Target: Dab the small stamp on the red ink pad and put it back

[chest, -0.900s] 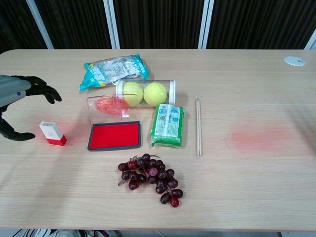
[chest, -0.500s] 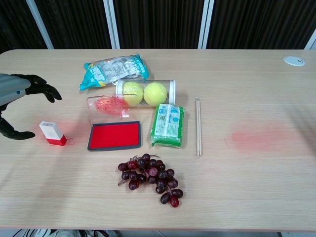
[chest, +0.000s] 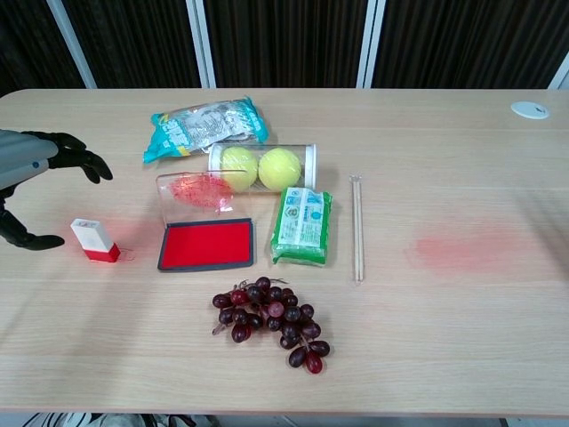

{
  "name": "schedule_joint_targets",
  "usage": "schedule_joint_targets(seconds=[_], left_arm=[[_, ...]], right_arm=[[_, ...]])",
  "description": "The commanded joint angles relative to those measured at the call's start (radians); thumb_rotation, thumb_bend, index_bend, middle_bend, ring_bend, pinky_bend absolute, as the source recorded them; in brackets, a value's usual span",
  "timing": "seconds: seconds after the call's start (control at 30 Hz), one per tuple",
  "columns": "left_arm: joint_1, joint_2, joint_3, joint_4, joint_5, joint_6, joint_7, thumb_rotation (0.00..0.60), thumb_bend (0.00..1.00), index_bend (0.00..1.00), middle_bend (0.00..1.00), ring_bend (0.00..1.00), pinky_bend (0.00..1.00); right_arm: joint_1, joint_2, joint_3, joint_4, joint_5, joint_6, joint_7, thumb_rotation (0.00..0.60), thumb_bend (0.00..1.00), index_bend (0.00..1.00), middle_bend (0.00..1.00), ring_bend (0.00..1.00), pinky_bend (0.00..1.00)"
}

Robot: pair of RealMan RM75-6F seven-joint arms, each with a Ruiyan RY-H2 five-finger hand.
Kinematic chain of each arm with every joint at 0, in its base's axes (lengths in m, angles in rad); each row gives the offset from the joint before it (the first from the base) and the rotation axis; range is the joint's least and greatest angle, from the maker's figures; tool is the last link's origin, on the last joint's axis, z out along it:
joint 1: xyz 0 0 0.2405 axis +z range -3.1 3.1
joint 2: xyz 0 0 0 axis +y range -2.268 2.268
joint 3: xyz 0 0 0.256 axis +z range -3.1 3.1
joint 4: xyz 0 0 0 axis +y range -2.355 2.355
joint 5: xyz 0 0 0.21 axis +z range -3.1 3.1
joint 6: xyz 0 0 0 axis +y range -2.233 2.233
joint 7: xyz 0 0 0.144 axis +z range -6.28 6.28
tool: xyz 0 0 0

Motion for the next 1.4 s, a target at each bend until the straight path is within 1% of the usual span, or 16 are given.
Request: schedule_joint_targets(seconds=[0.03, 0.6, 0.87, 1.17, 1.4], left_arm=[[-0.002, -0.001, 0.001, 0.001, -0.003, -0.002, 0.002, 0.600, 0.20, 0.21, 0.22, 0.04, 0.09], [-0.022, -0.011, 0.004, 0.001, -0.030, -0.013, 0.026, 0.600, 0.20, 0.23, 0.24, 0.04, 0.09], [-0.045, -0.035, 0.000, 0.037, -0.067, -0.036, 0.041, 0.600, 0.21, 0.25, 0.26, 0.06, 0.10], [-0.064, -0.061, -0.001, 0.077, -0.095, -0.061, 0.046, 0.600, 0.21, 0.27, 0.28, 0.06, 0.10], [-0.081, -0.083, -0.002, 0.105, -0.112, -0.082, 0.044, 0.600, 0.25, 0.32, 0.32, 0.10, 0.16]], right_arm=[[-0.001, -0.001, -0.001, 0.001, 0.000, 0.000, 0.000, 0.600, 0.32, 0.13, 0.00, 0.00, 0.19], [-0.001, -0.003, -0.001, 0.004, 0.000, 0.001, 0.004, 0.600, 0.32, 0.13, 0.00, 0.00, 0.19], [-0.001, -0.003, 0.000, 0.004, 0.003, 0.000, 0.003, 0.600, 0.32, 0.13, 0.00, 0.00, 0.19], [0.000, -0.003, 0.001, 0.003, 0.006, -0.002, 0.004, 0.600, 0.32, 0.13, 0.00, 0.00, 0.19], [-0.001, -0.005, 0.001, 0.005, 0.008, -0.002, 0.005, 0.600, 0.32, 0.14, 0.00, 0.00, 0.19]])
